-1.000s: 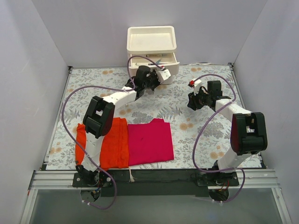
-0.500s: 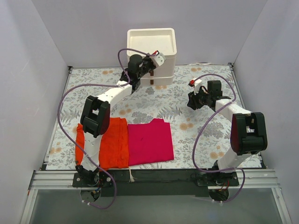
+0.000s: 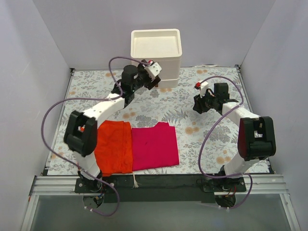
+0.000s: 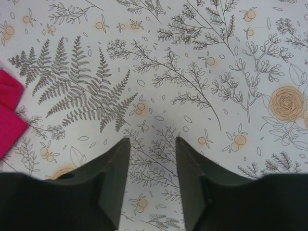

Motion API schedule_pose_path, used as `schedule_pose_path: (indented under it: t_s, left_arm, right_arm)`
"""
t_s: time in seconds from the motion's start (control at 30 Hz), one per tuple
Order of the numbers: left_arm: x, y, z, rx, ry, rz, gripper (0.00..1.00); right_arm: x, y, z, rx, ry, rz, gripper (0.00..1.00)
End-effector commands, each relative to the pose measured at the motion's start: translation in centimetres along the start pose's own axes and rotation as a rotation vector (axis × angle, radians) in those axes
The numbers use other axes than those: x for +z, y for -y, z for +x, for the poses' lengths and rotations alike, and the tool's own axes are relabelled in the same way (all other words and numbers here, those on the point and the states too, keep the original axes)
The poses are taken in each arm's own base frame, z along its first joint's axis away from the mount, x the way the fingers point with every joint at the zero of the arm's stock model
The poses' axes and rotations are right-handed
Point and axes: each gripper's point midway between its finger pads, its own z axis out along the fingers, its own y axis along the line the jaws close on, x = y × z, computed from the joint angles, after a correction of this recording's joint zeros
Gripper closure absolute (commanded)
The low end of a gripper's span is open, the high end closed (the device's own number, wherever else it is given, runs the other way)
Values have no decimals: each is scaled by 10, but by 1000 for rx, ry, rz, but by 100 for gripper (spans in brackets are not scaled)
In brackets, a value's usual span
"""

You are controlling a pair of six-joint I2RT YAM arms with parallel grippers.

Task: Sort the stationery into containers
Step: Reset both arms

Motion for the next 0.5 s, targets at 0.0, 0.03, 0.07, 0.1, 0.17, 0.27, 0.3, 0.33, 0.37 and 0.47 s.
schedule_pose_path:
  t_s: [0.0,0.03,0.07,0.1,0.17,0.27,0.3,0.33,0.37,0.47]
  left_arm:
    - [-100,-1,-80,-116,122,35,21]
    - [-126,-8,-94,-136,150,-4,18]
    - [-134,-6,-69,-168,84,-56,18]
    - [-141,-8,-59,-197,52,-102,18]
    - [-155,-24,-29,-309,-34,-246,18]
    - [-175,-51,39,-563,-209,-444,18]
    - [-181,-55,54,-578,-235,-465,18]
    - [-182,-54,58,-551,-229,-452,18]
    - [-184,-52,61,-551,-223,-435,18]
    - [-187,-45,83,-617,-270,-394,18]
  right_arm:
    - [-19,-6,-26,-3,53,-12,42]
    - [-20,-6,-30,28,58,-13,38]
    - [-22,-5,-34,43,66,-7,32]
    - [-24,-4,-43,49,84,-7,19]
    - [-27,-2,-54,110,103,2,2]
    - [-30,15,-62,275,89,111,2]
    - [-29,24,-68,310,82,149,2]
    - [-31,35,-62,348,50,218,2]
    - [-33,37,-55,391,7,240,2]
    - [-41,46,-51,403,-68,300,2]
